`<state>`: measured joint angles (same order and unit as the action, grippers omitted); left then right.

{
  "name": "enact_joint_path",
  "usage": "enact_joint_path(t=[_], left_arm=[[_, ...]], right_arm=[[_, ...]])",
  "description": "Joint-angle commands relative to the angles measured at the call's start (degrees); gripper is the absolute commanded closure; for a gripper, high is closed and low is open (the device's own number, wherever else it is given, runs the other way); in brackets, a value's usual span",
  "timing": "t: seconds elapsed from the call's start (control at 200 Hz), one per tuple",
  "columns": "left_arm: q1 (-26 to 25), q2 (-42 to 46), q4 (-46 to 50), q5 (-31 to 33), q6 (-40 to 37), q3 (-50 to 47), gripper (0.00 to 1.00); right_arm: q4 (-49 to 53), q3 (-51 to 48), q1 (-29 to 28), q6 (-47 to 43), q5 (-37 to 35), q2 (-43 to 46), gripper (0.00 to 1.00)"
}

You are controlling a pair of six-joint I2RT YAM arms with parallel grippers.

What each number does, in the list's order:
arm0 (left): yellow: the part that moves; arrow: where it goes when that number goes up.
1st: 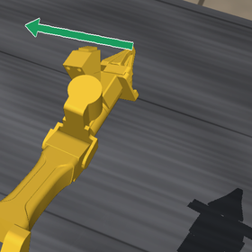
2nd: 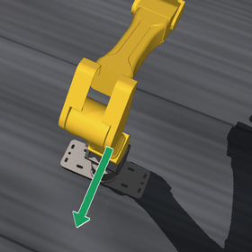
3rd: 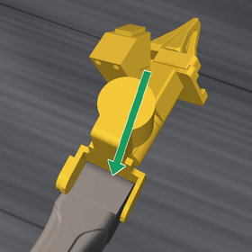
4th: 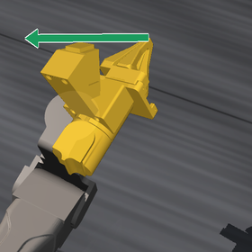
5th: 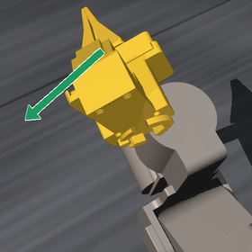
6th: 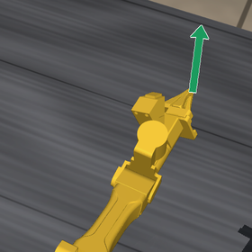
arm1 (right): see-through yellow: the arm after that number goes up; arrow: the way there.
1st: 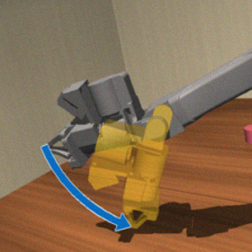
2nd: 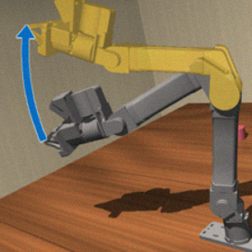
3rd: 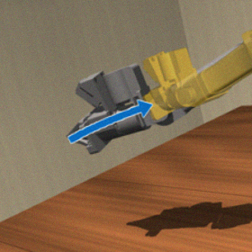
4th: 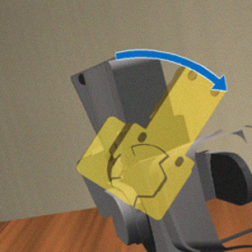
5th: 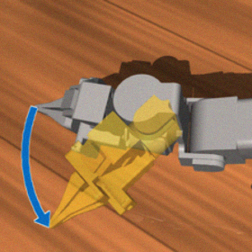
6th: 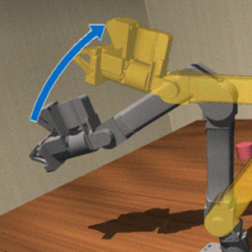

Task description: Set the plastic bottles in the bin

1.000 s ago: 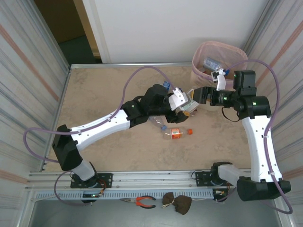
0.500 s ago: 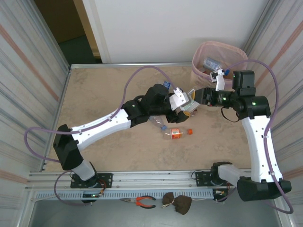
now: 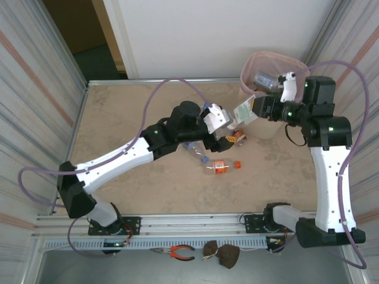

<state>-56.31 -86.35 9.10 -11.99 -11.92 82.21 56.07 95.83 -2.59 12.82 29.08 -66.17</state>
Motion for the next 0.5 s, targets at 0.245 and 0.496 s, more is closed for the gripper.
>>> enact_joint_path(t=[0.245,0.496], left_arm=[[0.6,8.5,-2.4,1.3,0.6,-6.5,0.15],[1.1,11.8,-3.7,1.7,1.4,-10.3,0.15]], right_arm=[[-0.6,21.4,8.5,-1.7,-20.0,-12.6,0.69],[5.1,36.0,9.6,-4.2,-33.9,-24.4,0.72]])
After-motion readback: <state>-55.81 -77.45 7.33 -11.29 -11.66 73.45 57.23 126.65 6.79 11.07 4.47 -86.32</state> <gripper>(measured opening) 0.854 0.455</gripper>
